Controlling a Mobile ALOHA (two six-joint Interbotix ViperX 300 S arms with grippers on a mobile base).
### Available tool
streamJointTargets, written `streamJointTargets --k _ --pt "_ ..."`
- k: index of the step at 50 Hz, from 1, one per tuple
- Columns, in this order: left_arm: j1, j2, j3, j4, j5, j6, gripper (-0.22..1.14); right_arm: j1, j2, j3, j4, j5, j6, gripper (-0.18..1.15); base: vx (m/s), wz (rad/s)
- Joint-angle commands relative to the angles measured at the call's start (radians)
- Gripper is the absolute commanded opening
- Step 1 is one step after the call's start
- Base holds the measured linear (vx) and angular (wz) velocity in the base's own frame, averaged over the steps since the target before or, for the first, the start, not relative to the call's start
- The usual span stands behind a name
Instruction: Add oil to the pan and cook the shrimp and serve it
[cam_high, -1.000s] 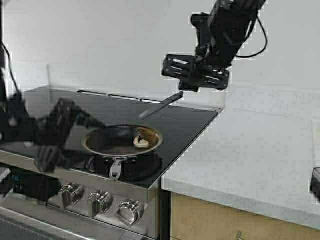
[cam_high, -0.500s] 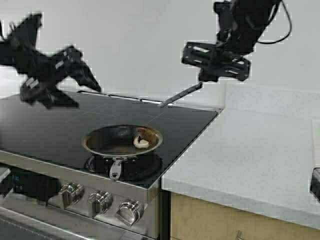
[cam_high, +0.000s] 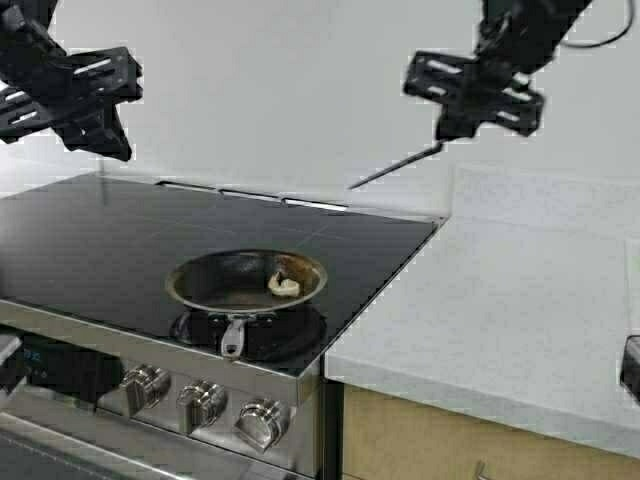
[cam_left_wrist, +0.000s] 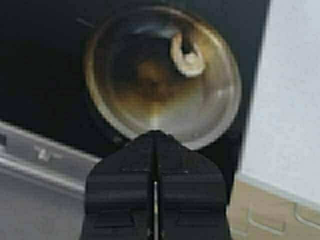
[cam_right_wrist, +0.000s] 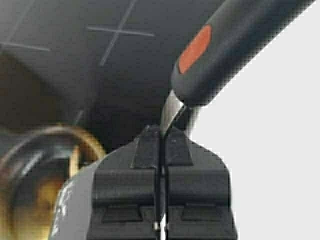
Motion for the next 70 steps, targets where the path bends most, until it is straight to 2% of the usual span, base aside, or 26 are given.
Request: streamJointTargets --k 1,11,26,39,53,61,70 --pt "-0.003 -0.041 -0.023 0.009 0.0 0.002 0.02 -0.084 -0.092 -0.003 -0.023 0.118 -0.014 0.09 0.0 0.0" --pt "-0.003 -0.052 -0.035 0.064 0.002 0.002 0.03 -0.258 -0.189 0.002 -0.078 0.321 -0.02 0.09 0.0 0.0" --pt "-0.003 -0.066 -0.046 0.067 0.002 0.002 0.03 -0.56 -0.249 -0.031 -0.302 0.67 -0.018 0.09 0.0 0.0" --pt "-0.003 -0.077 -0.046 0.067 0.003 0.0 0.03 -0.788 -0.241 -0.006 -0.417 0.808 -0.018 0.09 0.0 0.0" --pt "-0.003 -0.078 -0.049 0.067 0.012 0.0 0.03 -0.882 -0.14 -0.005 -0.491 0.98 -0.021 0.09 0.0 0.0" --pt "-0.003 -0.081 -0.049 0.067 0.012 0.002 0.03 -0.914 -0.017 -0.041 -0.535 0.989 -0.021 0.09 0.0 0.0" --pt "-0.003 -0.084 -0.048 0.067 0.012 0.002 0.03 -0.973 0.132 -0.087 -0.509 0.969 -0.018 0.09 0.0 0.0"
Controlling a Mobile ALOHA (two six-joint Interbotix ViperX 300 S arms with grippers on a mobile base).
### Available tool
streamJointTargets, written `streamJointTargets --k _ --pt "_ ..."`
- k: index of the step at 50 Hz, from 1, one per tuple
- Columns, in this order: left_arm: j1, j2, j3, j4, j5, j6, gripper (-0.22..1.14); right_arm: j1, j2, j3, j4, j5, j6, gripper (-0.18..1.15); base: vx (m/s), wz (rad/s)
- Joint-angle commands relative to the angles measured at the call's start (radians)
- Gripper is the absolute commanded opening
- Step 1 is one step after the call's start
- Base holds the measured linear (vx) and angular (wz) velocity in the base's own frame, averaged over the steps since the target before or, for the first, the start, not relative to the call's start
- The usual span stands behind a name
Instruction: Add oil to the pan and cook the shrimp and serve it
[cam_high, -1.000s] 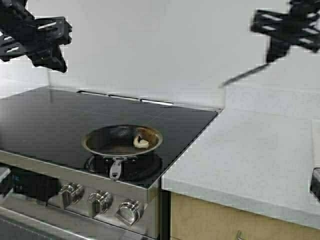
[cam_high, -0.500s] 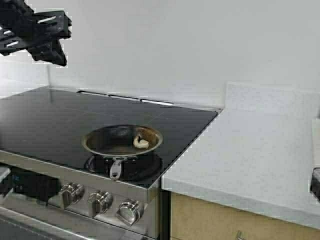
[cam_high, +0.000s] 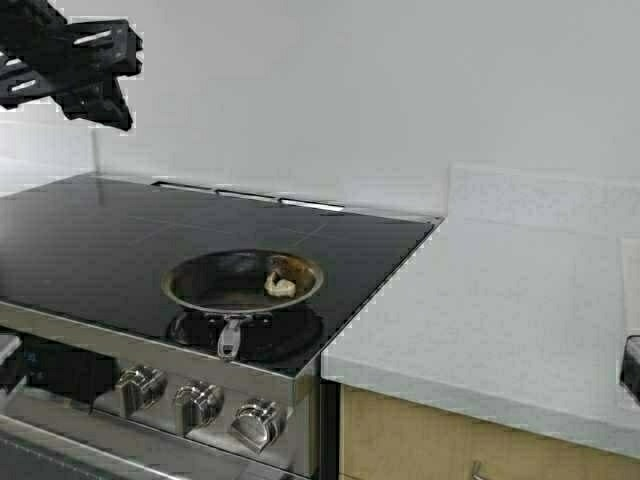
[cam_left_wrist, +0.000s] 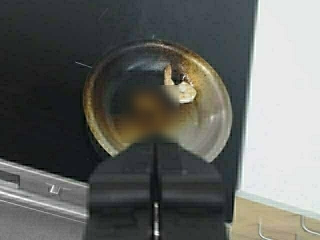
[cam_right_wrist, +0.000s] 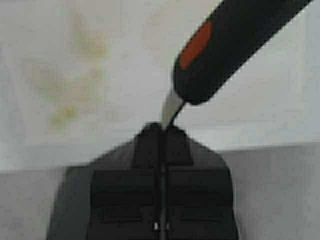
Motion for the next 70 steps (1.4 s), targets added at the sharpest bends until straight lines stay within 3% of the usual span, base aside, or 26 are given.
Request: streamJointTargets --k 1,16,48,54,64,70 --pt "0.0 -0.017 -0.021 0.003 -0.002 0.002 0.03 -0.046 0.078 -0.048 0.029 -0.021 0.003 0.09 0.0 0.0" --pt "0.0 -0.017 -0.021 0.003 0.02 0.002 0.03 -0.077 0.255 -0.109 0.048 -0.025 -0.02 0.09 0.0 0.0" --pt "0.0 -0.008 -0.021 0.003 0.031 0.003 0.03 -0.077 0.379 -0.229 0.086 -0.026 -0.091 0.14 0.0 0.0" --pt "0.0 -0.006 -0.021 0.003 0.031 0.003 0.03 -0.077 0.379 -0.244 0.095 -0.023 -0.089 0.37 0.0 0.0" --pt "0.0 -0.006 -0.023 0.003 0.031 0.002 0.03 -0.077 0.38 -0.25 0.115 -0.018 -0.095 1.01 0.0 0.0" --pt "0.0 -0.006 -0.021 0.003 0.032 0.003 0.03 -0.077 0.379 -0.259 0.117 -0.006 -0.1 1.04 0.0 0.0"
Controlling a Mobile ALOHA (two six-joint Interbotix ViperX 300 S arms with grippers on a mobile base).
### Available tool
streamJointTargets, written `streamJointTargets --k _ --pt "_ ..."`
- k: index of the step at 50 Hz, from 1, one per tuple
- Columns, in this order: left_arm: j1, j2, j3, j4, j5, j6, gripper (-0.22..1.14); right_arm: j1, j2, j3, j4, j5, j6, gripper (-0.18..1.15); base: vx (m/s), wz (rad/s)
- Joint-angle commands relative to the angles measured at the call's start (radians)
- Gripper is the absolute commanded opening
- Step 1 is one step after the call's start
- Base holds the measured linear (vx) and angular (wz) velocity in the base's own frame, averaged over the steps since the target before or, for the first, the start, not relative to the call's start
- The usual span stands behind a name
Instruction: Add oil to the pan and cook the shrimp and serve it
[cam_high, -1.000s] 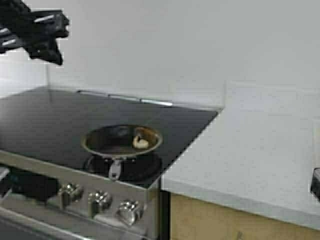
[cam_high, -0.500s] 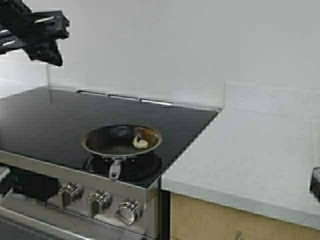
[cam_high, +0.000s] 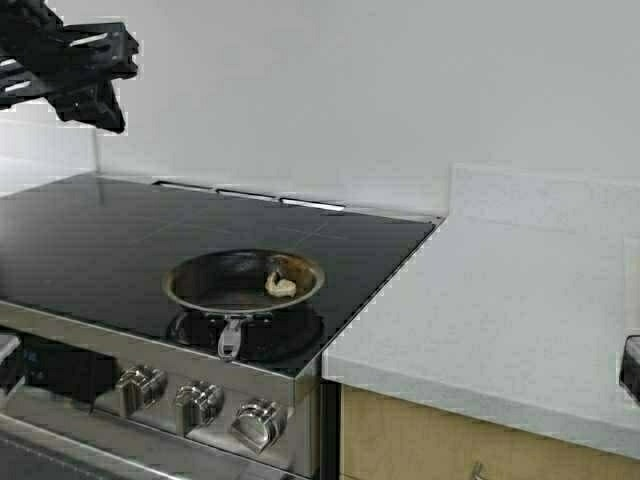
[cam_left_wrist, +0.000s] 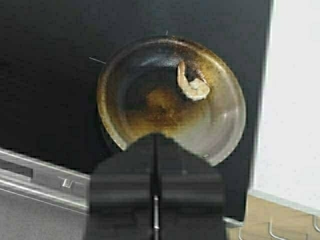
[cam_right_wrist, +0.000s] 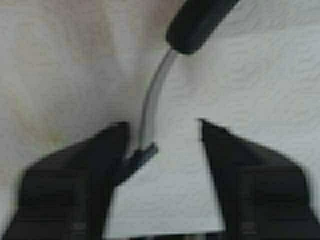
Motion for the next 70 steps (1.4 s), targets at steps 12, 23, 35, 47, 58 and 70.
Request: streamJointTargets --k 12,23,35,47,58,70 --pt "0.0 -0.008 -0.021 0.002 -0.005 0.0 0.03 -0.002 -0.057 -0.031 0.012 0.018 -0.008 1.04 0.0 0.0" --pt "0.0 -0.008 -0.021 0.002 -0.003 0.002 0.03 0.0 -0.123 -0.054 0.044 0.006 -0.008 1.04 0.0 0.0" --pt "0.0 -0.008 -0.021 0.002 -0.005 0.002 0.03 -0.002 -0.201 -0.077 0.066 0.005 -0.008 1.04 0.0 0.0" --pt "0.0 -0.008 -0.021 0.002 -0.003 0.0 0.03 0.008 -0.307 -0.078 0.138 -0.006 -0.017 1.0 0.0 0.0" --pt "0.0 -0.006 -0.021 0.002 -0.002 0.002 0.03 0.114 -0.459 -0.046 0.186 -0.084 -0.067 0.56 0.0 0.0" --pt "0.0 -0.006 -0.023 0.002 0.011 0.002 0.03 0.319 -0.644 0.071 0.181 -0.259 -0.072 0.0 0.0 0.0"
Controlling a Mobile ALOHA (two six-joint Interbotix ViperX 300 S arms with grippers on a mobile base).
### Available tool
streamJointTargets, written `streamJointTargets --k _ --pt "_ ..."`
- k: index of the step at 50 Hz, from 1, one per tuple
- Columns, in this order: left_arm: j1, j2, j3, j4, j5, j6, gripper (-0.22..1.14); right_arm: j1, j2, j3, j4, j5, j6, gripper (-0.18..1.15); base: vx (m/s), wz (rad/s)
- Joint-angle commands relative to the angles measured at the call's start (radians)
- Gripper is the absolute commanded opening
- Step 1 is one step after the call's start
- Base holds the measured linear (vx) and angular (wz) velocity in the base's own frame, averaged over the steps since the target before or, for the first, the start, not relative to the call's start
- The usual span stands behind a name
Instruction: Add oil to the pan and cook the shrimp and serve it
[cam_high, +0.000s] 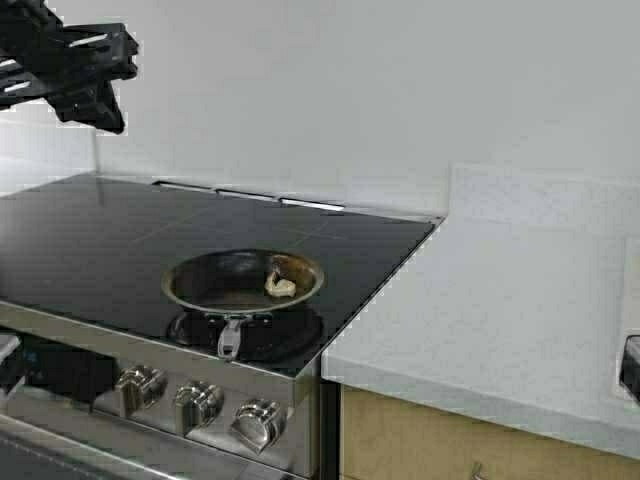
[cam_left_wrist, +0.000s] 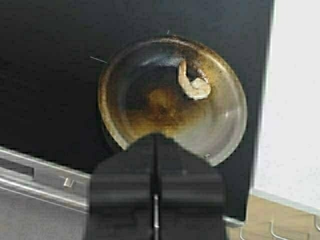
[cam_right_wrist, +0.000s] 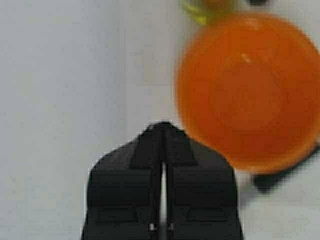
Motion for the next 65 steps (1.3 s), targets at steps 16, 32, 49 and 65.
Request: streamJointTargets --k 16,32,49,65 --pt "0.002 -0.003 -0.025 0.002 0.02 0.002 0.03 0.43 -0.301 0.235 0.002 -0.213 0.012 0.05 0.0 0.0" --pt "0.002 0.0 -0.025 0.002 0.02 0.002 0.03 0.676 -0.367 0.411 0.011 -0.419 0.031 0.05 0.0 0.0" --pt "0.002 0.052 -0.028 0.002 0.02 0.003 0.03 0.747 -0.295 0.472 0.012 -0.58 0.044 0.05 0.0 0.0" --pt "0.002 0.103 -0.021 0.0 -0.132 0.018 0.5 0.805 -0.272 0.46 0.009 -0.584 0.046 0.05 0.0 0.0"
